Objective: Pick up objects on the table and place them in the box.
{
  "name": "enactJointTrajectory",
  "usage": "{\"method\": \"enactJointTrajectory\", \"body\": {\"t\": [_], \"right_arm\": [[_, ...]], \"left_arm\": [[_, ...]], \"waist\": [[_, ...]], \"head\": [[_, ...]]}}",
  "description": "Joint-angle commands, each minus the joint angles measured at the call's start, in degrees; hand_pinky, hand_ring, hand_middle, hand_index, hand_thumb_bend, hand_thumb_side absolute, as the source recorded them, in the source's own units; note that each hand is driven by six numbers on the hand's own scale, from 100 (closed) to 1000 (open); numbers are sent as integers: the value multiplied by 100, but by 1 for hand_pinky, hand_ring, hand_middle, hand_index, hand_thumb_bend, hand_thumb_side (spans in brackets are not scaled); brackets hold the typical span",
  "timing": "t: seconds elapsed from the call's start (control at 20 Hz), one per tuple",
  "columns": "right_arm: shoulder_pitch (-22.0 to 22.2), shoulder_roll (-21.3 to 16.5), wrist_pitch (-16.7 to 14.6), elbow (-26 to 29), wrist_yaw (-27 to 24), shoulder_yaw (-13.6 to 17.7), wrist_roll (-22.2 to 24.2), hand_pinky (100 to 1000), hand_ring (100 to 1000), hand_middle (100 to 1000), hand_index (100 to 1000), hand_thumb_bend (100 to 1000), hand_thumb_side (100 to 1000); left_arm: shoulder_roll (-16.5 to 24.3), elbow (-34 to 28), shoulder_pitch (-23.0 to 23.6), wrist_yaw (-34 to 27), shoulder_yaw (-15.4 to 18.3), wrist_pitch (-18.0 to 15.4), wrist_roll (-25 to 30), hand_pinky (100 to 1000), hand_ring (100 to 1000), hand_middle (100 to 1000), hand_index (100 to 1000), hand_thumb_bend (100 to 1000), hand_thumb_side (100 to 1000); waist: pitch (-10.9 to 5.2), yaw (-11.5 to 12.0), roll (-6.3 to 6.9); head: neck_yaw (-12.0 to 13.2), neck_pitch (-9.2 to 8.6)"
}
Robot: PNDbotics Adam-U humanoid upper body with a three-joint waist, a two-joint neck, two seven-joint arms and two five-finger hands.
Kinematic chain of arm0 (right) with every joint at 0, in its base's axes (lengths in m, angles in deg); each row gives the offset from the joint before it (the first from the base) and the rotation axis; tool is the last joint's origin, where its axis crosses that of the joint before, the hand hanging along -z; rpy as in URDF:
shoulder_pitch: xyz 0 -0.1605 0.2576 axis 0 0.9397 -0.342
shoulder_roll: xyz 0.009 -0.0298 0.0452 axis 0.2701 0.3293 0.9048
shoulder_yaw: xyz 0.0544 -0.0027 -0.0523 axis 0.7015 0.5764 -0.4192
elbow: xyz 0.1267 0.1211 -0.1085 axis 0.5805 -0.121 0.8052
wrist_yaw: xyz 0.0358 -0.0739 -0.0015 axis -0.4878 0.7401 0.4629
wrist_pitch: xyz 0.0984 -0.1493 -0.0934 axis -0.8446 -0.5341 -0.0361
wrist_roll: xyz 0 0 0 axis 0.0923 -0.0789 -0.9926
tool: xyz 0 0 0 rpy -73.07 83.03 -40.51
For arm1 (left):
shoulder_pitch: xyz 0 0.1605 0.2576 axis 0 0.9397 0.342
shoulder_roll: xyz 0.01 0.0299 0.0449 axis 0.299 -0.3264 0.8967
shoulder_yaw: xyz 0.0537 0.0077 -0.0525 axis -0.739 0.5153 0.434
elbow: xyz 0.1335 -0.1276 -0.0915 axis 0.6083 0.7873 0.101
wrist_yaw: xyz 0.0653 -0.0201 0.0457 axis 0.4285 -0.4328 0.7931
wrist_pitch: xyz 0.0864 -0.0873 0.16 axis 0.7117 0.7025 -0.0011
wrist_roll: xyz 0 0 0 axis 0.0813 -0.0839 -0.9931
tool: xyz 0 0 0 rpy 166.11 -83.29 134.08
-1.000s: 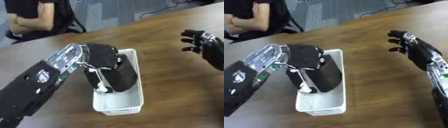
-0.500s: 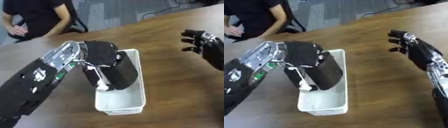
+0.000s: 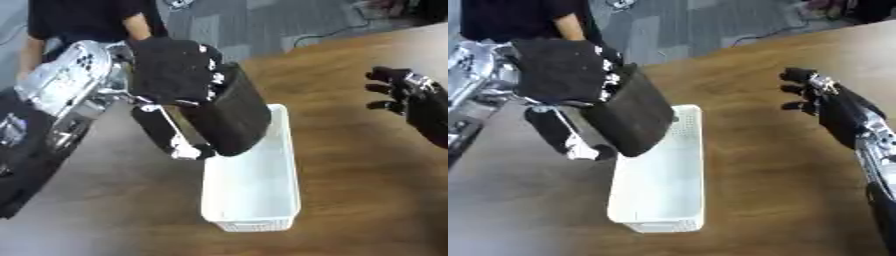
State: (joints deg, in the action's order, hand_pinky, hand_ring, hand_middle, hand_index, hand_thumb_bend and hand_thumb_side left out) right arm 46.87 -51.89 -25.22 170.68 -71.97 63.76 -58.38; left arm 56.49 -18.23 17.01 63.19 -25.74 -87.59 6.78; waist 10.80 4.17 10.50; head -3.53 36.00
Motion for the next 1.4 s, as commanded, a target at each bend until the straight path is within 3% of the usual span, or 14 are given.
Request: {"method": "enactJointTrajectory", "body": {"t": [0.05, 0.3, 0.45, 0.55, 0.65, 0.75, 0.8, 0.9, 1.0, 1.4], "right_arm": [[-66, -50, -11, 73, -13, 37, -23, 827, 977, 979, 1000, 100, 1000], [-96, -23, -6, 81, -6, 19, -9, 827, 977, 978, 1000, 100, 1000], [-100, -29, -11, 80, 1, 22, -13, 827, 977, 978, 1000, 100, 1000], [-107, -24, -7, 84, 9, 12, -3, 827, 977, 978, 1000, 100, 1000], [-116, -18, 0, 91, 12, 9, 4, 827, 977, 978, 1000, 100, 1000], [-132, -15, 5, 99, 12, 1, 11, 827, 977, 978, 1000, 100, 1000], [-142, -12, 6, 103, 14, -5, 17, 827, 977, 978, 1000, 100, 1000], [-151, -12, 10, 106, 18, -8, 20, 827, 977, 977, 1000, 100, 1000], [-148, -17, 11, 105, 21, -7, 19, 827, 977, 977, 1000, 100, 1000], [-136, -17, 22, 111, 17, -1, 11, 826, 977, 977, 1000, 100, 1000]], "left_arm": [[204, -131, -83, -343, 78, -536, 674, 731, 757, 766, 843, 337, 736], [38, -54, -215, -368, -44, -705, 912, 726, 725, 746, 801, 257, 744], [-54, -10, -241, -308, -49, -740, 901, 622, 582, 645, 729, 239, 699], [-129, 22, -270, -269, -60, -761, 856, 569, 539, 601, 707, 242, 686], [-199, 65, -295, -216, -74, -770, 805, 576, 543, 602, 715, 248, 663], [-269, 174, -281, -196, -134, -795, 768, 647, 613, 676, 779, 312, 694], [-294, 267, -255, -188, -203, -833, 811, 737, 736, 776, 857, 452, 809], [-330, 493, -202, -165, -353, -946, 1083, 864, 879, 895, 960, 743, 852], [-351, 666, -167, -194, -456, -998, 1489, 887, 900, 909, 980, 843, 817], [-347, 655, -150, -708, -420, -1012, 2248, 878, 878, 867, 951, 799, 812]], "waist": [[-130, 21, -66], [-116, -58, -72], [-97, -94, -63], [-84, -105, -54], [-79, -112, -45], [-66, -125, -40], [-60, -138, -36], [-53, -160, -30], [-53, -171, -25], [-58, -135, -18]], "head": [[-39, -81], [-17, -88], [-21, -96], [-26, -101], [-22, -104], [-16, -111], [-13, -112], [-10, -109], [-11, -105], [-12, -84]]}}
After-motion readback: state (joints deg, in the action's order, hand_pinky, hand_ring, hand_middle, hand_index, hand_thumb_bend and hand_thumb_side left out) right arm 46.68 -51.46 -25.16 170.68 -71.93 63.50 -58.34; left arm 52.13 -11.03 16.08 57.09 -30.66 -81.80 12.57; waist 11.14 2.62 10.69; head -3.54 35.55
